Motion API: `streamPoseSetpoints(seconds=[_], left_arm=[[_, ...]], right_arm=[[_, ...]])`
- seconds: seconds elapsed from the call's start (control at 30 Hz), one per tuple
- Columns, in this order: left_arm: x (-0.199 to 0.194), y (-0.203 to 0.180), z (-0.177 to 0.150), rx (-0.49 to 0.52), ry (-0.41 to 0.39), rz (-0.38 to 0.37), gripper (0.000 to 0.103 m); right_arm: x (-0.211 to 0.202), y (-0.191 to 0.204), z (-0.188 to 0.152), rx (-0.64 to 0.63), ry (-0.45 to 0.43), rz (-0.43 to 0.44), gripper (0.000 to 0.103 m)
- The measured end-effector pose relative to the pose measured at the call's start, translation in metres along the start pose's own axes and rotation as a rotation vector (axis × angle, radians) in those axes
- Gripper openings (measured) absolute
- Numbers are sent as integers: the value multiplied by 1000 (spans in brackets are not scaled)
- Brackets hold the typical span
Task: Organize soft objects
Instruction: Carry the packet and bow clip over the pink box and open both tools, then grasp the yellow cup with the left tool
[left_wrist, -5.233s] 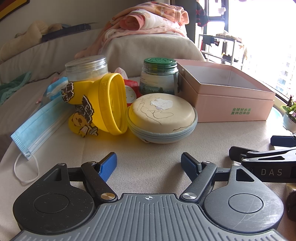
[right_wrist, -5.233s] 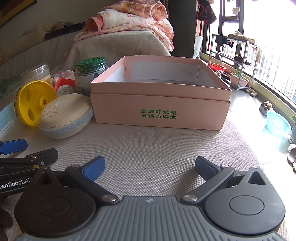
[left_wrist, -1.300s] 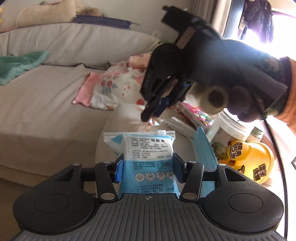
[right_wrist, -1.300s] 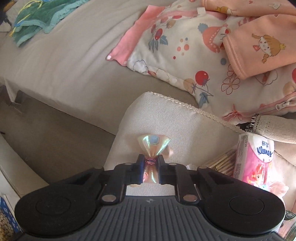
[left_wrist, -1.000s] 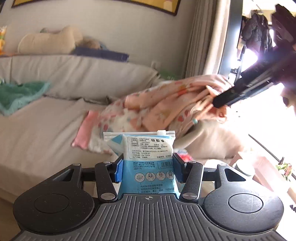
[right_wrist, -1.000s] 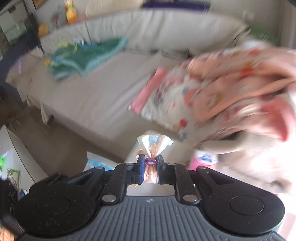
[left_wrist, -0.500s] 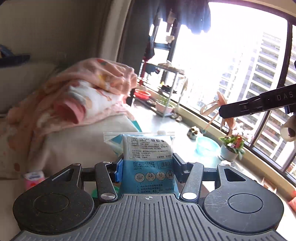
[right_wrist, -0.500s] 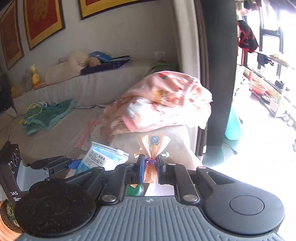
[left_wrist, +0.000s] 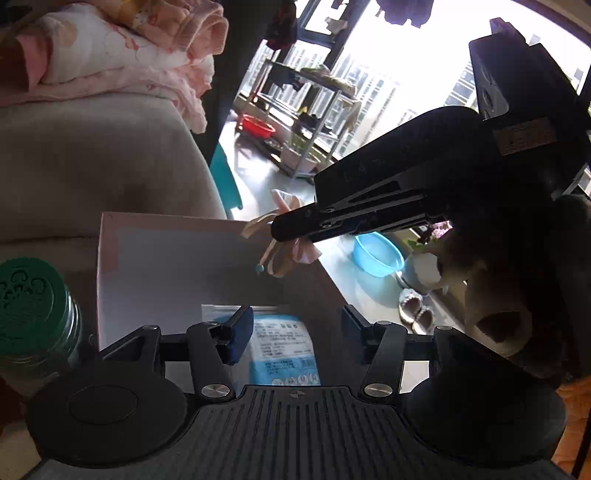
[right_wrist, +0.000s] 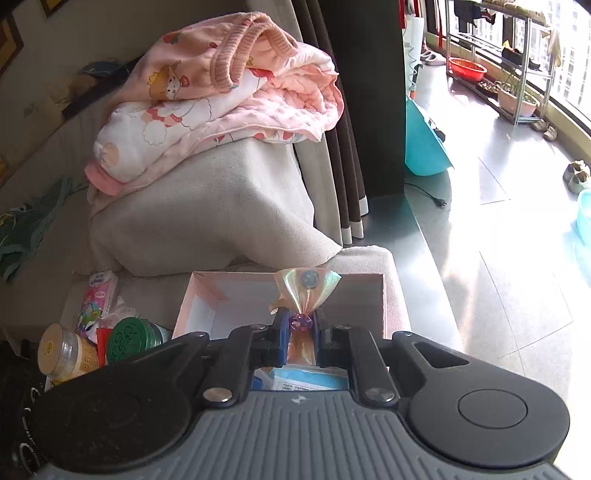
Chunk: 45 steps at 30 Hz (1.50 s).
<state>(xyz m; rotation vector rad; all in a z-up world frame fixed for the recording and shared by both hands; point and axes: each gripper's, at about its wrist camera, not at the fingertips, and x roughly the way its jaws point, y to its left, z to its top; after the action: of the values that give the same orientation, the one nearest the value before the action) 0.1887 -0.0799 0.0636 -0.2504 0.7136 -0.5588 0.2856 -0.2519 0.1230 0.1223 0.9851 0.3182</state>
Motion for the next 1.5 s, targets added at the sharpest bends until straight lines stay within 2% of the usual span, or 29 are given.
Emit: streamPoseSetpoints(seconds=[0.07,0.13,0.2,0.27,0.37,0.47,0.53,0.6,0.7,0.8,0.97,1.07,1.17,1.27,1.33,1.4,1.43,1.5], left_arm=[[-20,-3,-3,59,-23,11,57],[-48,-5,-9,135,-43,14,57],[-78,-3,-18,192,-56,18,57],[-107,4,-31,210,-64,39,57],[-150,26,-40,180,-107,91,57],[-201,57,-40,115,-210,206,57],[-233,75,-44,67,-282,274,57],[-262,99,-48,8,-336,354,57],[-287,123,-60,-48,-334,420,57],[-293,137,-81,-69,-271,411,57],[-274,152,-102,-76,-199,402,57],[-271,152,-107,-80,-188,364,57],[-264,141,-105,-111,-196,288,57],[-251,116,-99,-112,-225,247,57],[-239,96,-96,-55,-238,259,57],[-219,74,-96,31,-232,316,58],[-211,66,-97,73,-226,358,58],[-192,50,-104,188,-223,498,58]], right_arm=[[6,-3,-3,-1,-4,-14,19],[2,-3,-7,-21,-35,-25,32],[-10,-3,-12,-27,-75,-37,39],[-24,0,-18,-40,-101,-38,40],[-52,11,-31,-86,-164,-67,42],[-75,30,-52,-142,-237,-88,52],[-85,42,-70,-140,-276,-68,59],[-88,53,-88,-131,-282,-34,60],[-79,71,-118,-153,-252,11,60],[-64,91,-151,-209,-251,0,60],[-37,110,-199,-253,-233,-14,60],[-24,114,-218,-256,-212,-7,60],[-17,120,-232,-291,-229,-50,60],[-9,119,-240,-292,-243,-80,60],[-4,118,-243,-278,-247,-82,60],[-2,116,-247,-265,-251,-76,60],[-2,115,-250,-260,-257,-72,60],[-2,113,-254,-250,-264,-65,60]])
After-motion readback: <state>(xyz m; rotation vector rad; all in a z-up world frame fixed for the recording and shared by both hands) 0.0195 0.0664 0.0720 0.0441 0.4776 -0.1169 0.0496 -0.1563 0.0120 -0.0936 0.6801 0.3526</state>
